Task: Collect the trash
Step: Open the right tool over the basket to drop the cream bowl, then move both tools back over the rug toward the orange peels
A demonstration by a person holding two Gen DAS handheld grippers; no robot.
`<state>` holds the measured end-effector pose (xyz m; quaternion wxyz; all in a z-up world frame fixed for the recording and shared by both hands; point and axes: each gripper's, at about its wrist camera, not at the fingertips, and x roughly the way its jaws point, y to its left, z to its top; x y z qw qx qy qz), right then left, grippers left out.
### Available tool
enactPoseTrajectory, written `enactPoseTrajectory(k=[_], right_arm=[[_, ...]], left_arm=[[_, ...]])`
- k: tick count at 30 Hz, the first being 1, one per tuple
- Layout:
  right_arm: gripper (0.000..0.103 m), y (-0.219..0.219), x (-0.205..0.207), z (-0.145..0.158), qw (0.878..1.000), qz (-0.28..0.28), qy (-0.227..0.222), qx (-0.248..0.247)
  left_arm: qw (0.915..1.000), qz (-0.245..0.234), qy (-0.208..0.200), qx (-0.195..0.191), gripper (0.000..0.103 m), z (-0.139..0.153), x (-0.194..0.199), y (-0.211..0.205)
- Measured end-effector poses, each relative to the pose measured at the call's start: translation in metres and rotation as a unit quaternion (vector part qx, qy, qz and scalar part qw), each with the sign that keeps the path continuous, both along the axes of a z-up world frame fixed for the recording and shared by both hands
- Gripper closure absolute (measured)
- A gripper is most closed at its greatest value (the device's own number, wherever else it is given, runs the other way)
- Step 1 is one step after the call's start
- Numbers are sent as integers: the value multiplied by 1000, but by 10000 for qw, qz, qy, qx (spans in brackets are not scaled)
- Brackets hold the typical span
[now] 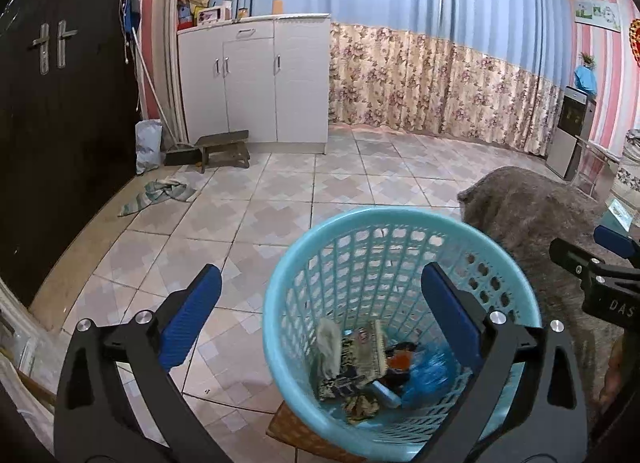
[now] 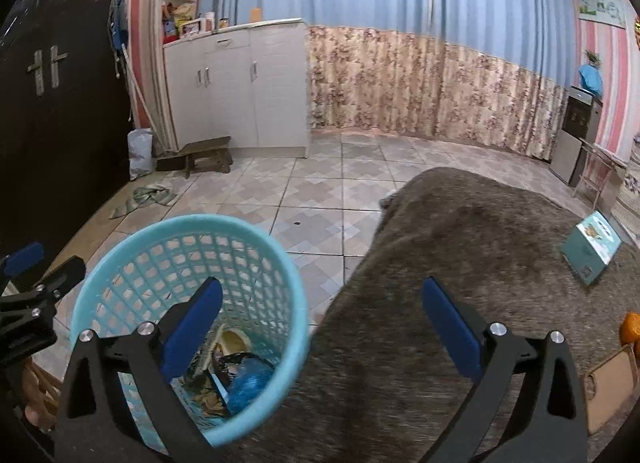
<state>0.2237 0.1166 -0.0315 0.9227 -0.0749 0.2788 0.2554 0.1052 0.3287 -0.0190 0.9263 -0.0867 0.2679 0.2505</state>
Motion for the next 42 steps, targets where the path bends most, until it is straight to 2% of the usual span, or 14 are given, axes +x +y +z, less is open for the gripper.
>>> enactPoseTrajectory(k=[5,9,16,23,31,34,38,40,42], right_arm=[[5,-39,9,13,9996,-256,27,133],[5,-88,22,31,9978,-613,-9,243],[5,-204,45,53,9845,-1734,-242,85],[5,-308,67,42,9668,-2531,-163,-323],[5,-398,82,11,9570,-2865,221,-406],[5,-417,85,-3,9552,-2926,377,-242],[6,-419,86,-11,9586,-2810,467,-40],[11,-416,89,-18,9619,-2683,529,-66],[28,-412,95,-25,9642,-2564,665,-112]], left_arm=[[9998,-135,-106,45,6,17,8,-30],[9991,-371,-205,58,6,29,22,-64],[9953,-908,-307,-149,6,33,54,-136],[9890,-1438,-246,-232,6,28,85,-209],[9813,-1917,-116,-166,6,21,119,-272],[9795,-2005,-53,-202,6,15,134,-287],[9768,-2130,67,-199,6,8,157,-306],[9753,-2200,141,-144,6,4,168,-315],[9734,-2277,219,-77,6,0,178,-324]])
